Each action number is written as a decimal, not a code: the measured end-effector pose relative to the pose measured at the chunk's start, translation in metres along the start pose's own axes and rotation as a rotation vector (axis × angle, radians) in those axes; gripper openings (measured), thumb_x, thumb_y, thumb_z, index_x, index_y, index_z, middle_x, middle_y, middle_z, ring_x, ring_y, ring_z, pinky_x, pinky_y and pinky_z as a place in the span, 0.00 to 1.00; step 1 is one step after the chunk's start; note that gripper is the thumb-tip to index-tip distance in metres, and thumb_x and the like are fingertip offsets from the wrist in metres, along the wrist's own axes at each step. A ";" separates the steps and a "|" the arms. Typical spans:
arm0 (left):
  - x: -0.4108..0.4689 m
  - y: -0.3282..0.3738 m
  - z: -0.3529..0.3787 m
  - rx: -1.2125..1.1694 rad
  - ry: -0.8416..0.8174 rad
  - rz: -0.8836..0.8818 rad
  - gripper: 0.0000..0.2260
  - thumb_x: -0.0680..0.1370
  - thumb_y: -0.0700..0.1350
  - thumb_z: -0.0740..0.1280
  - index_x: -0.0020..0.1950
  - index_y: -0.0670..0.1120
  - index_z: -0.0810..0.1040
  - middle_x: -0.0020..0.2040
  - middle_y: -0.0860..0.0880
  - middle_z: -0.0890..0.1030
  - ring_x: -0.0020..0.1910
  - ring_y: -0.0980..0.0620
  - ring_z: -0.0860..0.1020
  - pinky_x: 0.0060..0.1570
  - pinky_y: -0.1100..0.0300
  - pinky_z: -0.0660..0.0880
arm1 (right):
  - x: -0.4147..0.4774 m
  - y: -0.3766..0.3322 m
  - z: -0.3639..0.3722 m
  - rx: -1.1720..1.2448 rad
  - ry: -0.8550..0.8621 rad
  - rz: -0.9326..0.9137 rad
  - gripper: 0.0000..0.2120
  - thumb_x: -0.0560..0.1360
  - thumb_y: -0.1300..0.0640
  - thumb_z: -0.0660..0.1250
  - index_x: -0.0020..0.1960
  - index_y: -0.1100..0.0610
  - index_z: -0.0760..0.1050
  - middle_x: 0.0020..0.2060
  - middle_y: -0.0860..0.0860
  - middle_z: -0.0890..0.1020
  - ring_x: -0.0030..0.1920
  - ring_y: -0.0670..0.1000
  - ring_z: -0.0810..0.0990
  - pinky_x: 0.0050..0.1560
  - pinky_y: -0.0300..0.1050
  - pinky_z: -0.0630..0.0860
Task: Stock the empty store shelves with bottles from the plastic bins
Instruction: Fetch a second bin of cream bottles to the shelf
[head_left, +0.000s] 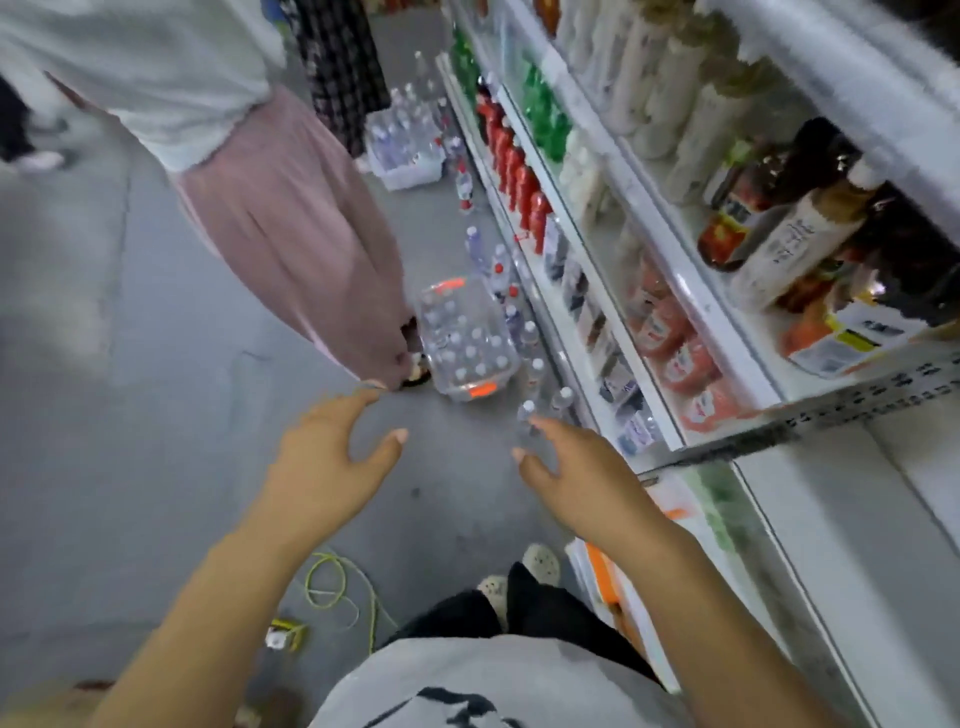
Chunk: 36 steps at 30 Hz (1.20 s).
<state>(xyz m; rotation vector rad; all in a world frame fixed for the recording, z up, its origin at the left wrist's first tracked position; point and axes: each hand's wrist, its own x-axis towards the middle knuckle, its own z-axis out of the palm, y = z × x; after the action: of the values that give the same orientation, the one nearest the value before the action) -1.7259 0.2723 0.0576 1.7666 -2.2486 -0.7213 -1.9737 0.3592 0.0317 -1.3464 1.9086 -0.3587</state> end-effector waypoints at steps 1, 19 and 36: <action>0.000 -0.005 -0.002 -0.009 0.026 -0.031 0.24 0.76 0.57 0.70 0.70 0.50 0.75 0.67 0.50 0.78 0.68 0.48 0.73 0.67 0.55 0.67 | 0.014 -0.008 -0.004 -0.027 -0.013 -0.034 0.27 0.81 0.42 0.62 0.77 0.50 0.66 0.72 0.50 0.73 0.72 0.52 0.70 0.68 0.50 0.70; -0.076 -0.183 -0.101 -0.062 0.518 -0.748 0.30 0.73 0.67 0.60 0.67 0.49 0.76 0.65 0.50 0.78 0.69 0.48 0.71 0.68 0.43 0.68 | 0.148 -0.282 0.130 -0.411 -0.454 -0.666 0.26 0.81 0.44 0.63 0.75 0.53 0.68 0.71 0.52 0.75 0.72 0.54 0.70 0.70 0.46 0.66; -0.101 -0.438 -0.324 -0.013 0.954 -1.163 0.26 0.77 0.58 0.69 0.69 0.44 0.76 0.68 0.46 0.77 0.69 0.46 0.72 0.70 0.48 0.67 | 0.209 -0.681 0.348 -0.425 -0.594 -1.073 0.23 0.80 0.45 0.65 0.72 0.54 0.74 0.67 0.53 0.79 0.69 0.53 0.74 0.65 0.43 0.68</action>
<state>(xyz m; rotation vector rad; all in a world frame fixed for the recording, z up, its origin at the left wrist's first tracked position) -1.1816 0.2108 0.1400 2.5313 -0.5278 0.0683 -1.2934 -0.0374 0.1260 -2.3674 0.6647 -0.0206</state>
